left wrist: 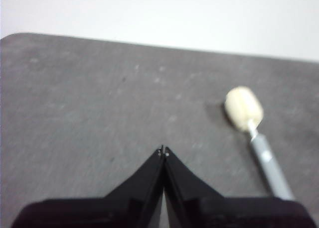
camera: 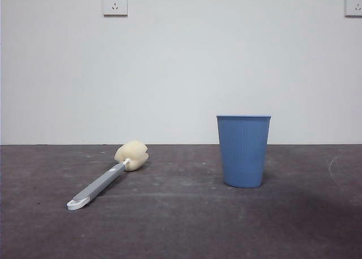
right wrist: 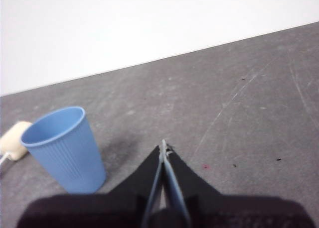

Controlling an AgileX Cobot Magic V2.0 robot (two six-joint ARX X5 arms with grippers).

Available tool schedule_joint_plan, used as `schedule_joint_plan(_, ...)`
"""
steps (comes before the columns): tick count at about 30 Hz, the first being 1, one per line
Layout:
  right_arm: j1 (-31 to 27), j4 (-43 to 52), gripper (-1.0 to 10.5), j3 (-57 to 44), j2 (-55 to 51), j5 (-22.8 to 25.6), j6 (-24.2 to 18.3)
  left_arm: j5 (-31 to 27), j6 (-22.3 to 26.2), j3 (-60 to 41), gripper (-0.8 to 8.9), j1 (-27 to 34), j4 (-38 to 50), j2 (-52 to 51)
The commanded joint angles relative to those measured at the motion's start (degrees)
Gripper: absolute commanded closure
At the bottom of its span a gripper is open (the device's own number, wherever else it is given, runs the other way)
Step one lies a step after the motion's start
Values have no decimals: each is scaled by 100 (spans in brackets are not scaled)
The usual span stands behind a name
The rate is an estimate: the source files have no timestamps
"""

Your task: Pick up the cup brush,pick up the cup,insert the brush into the cup,clean the cup,put the cup brush back,put the cup back to the fixed position on the table

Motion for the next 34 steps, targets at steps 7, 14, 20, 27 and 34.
schedule_joint_plan(7,-9,55,958,940,704,-264,267,92,-387,1106,820,13,-579,313)
schedule_joint_plan(14,-7,-522,958,2315,2173,-1250,103,684,-361,2299,820,13,-1272,1311)
schedule_joint_plan(20,42,-1974,958,3862,3390,-1867,-721,1462,-144,3346,820,13,-1985,2321)
schedule_joint_plan(27,107,-4028,958,5431,4376,-1963,-1725,2535,330,4498,820,13,-3193,3261)
schedule_joint_plan(34,214,-5353,958,6164,4763,-1965,-2105,2747,1034,5222,820,2,-4481,3713)
